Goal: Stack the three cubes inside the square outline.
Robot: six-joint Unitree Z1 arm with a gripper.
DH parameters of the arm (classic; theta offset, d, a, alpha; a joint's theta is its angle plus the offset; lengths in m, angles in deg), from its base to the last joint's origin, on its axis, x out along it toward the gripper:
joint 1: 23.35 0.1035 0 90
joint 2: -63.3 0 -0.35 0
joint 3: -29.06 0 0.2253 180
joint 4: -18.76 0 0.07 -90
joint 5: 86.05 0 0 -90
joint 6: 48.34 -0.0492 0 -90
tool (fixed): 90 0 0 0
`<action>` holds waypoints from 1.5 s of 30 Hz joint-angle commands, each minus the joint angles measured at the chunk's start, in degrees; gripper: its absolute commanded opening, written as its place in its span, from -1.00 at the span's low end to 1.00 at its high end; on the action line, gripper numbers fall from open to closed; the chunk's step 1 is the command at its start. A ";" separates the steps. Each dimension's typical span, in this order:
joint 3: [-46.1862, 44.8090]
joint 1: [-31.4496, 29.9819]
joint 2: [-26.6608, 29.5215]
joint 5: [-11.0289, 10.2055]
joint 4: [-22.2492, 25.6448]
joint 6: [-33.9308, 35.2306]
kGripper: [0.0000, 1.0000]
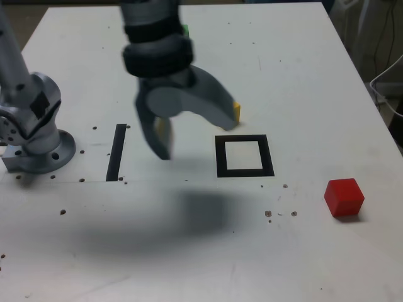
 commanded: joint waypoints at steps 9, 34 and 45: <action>17.66 -2.22 -11.57 -2.41 5.34 3.27 1.00; 54.62 -3.33 -37.54 -5.35 21.10 2.28 0.98; 59.59 -2.30 -45.54 -5.82 22.29 0.09 0.93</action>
